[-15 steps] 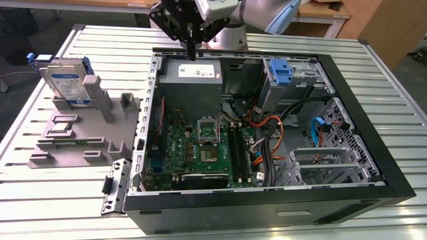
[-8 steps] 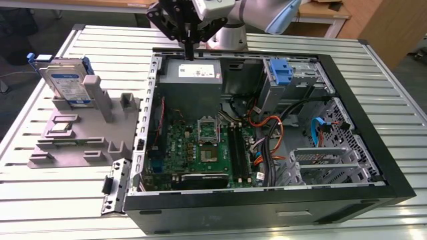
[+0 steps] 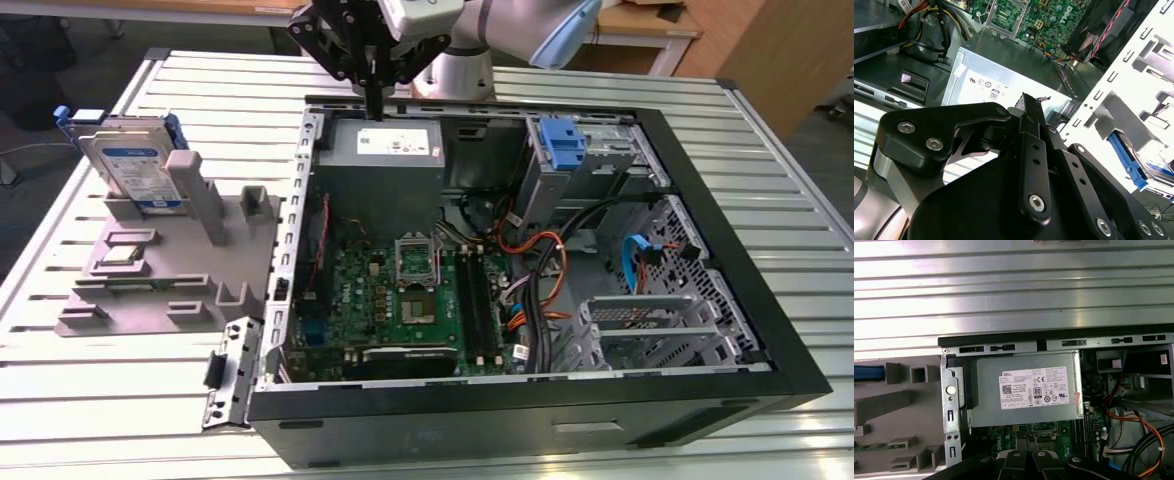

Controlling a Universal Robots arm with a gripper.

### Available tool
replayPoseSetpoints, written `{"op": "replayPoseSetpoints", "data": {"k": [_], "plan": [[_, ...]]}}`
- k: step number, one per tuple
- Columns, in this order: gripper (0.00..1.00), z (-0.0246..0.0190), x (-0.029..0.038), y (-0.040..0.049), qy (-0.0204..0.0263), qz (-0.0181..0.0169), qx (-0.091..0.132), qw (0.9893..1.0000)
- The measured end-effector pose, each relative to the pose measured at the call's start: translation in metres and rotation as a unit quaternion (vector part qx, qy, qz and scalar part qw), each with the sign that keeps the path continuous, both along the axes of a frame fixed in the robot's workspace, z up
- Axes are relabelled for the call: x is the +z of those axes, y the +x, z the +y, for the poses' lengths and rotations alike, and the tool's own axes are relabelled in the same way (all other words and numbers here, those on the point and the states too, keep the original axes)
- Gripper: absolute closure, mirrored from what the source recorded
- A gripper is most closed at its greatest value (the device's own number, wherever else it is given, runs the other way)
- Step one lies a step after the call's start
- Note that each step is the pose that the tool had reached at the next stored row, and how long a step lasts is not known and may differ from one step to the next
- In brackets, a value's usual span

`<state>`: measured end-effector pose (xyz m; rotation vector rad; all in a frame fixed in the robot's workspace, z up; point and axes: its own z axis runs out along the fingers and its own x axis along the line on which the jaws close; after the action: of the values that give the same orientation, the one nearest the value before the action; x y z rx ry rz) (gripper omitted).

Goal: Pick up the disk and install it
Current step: 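Reach for the disk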

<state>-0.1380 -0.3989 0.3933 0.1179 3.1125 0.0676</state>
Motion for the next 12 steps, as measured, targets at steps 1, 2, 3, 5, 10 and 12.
{"op": "replayPoseSetpoints", "data": {"k": [1, 2, 3, 5, 10, 12], "plan": [[0.90, 0.0000, 0.0000, 0.0000, 0.0000, 0.0000, 0.000, 1.0000], [0.90, 0.0000, 0.0000, -0.0001, 0.0000, 0.0000, 0.000, 1.0000], [0.90, 0.0000, 0.0000, -0.0003, 0.0000, 0.0000, 0.000, 1.0000], [0.90, 0.0000, 0.0000, -0.0012, 0.0000, 0.0000, 0.000, 1.0000], [0.90, 0.0000, 0.0000, -0.0031, 0.0000, 0.0000, 0.000, 1.0000], [0.90, 0.0000, 0.0000, -0.0032, 0.0000, 0.0000, 0.000, 1.0000]]}}
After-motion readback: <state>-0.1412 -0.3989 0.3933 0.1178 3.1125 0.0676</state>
